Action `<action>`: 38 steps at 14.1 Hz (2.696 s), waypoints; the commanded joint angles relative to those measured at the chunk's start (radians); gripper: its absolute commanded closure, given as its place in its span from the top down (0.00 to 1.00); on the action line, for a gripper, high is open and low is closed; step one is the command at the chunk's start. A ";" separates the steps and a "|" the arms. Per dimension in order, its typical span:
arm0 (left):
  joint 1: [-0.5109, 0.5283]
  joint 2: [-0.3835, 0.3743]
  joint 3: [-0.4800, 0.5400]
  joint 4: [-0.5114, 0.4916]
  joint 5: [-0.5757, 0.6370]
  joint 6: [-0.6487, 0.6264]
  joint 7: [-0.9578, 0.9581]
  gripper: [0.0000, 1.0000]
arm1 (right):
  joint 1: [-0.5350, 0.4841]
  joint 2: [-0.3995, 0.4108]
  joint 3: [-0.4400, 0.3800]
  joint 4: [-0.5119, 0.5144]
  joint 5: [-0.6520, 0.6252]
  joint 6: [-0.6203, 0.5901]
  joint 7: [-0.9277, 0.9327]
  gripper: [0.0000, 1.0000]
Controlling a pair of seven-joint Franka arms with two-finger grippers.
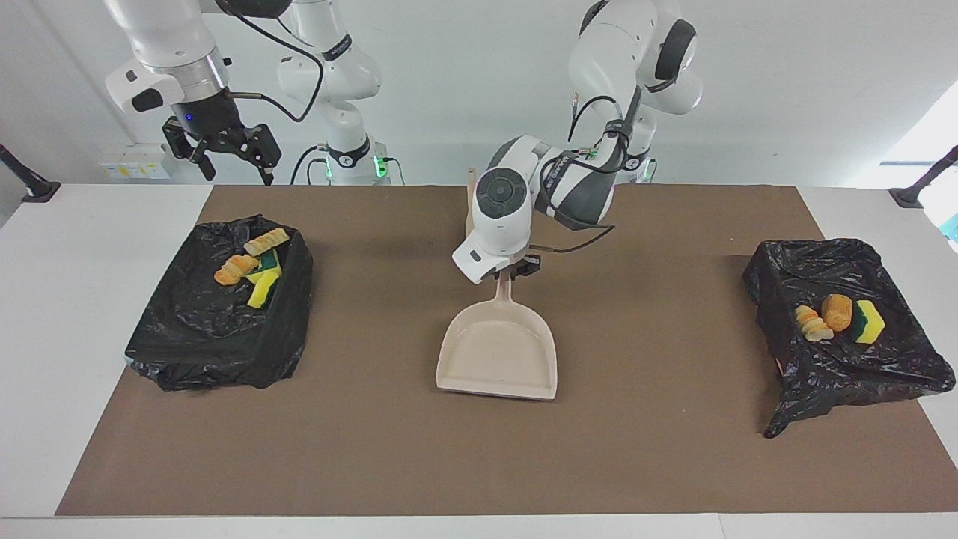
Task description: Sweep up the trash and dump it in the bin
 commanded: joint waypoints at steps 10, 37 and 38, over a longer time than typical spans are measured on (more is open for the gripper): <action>-0.076 0.001 0.029 -0.043 0.002 0.098 -0.039 0.17 | -0.009 -0.016 0.000 -0.019 0.020 0.010 -0.018 1.00; 0.548 -0.665 0.057 -0.415 0.106 0.044 0.548 1.00 | -0.007 -0.018 0.003 -0.019 0.020 0.008 -0.018 1.00; 0.551 -0.686 0.058 -0.437 0.106 0.046 0.548 1.00 | -0.007 -0.018 0.002 -0.019 0.020 0.008 -0.018 1.00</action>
